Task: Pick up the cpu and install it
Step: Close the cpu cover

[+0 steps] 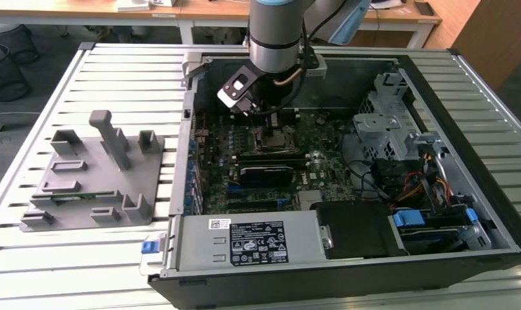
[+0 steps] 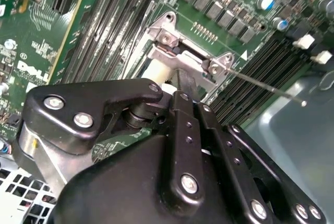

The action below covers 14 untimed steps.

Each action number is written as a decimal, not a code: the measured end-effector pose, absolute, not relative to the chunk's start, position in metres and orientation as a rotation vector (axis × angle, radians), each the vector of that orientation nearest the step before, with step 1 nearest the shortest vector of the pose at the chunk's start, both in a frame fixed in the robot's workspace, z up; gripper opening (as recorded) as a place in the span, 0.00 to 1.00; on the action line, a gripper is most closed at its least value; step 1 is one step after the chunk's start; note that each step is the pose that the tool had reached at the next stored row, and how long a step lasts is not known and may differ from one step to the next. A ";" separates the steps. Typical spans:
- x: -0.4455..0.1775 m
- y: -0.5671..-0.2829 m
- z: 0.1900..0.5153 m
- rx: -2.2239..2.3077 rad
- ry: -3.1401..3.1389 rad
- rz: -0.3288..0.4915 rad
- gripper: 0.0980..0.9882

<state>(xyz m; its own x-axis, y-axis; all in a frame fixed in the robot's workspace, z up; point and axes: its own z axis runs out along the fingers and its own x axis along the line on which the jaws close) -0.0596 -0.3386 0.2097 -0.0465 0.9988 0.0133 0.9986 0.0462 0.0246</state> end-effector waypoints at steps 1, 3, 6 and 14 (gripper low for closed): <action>-0.060 -0.339 0.209 2.162 2.268 0.042 0.01; -0.062 -0.339 0.208 2.158 2.272 0.042 0.01; -0.063 -0.339 0.206 2.153 2.277 0.042 0.01; -0.064 -0.339 0.197 2.147 2.283 0.040 0.01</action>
<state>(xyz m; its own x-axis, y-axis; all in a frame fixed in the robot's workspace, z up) -0.0635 -0.3388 0.1974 -0.0612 0.9981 0.0120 0.9979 0.0609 0.0234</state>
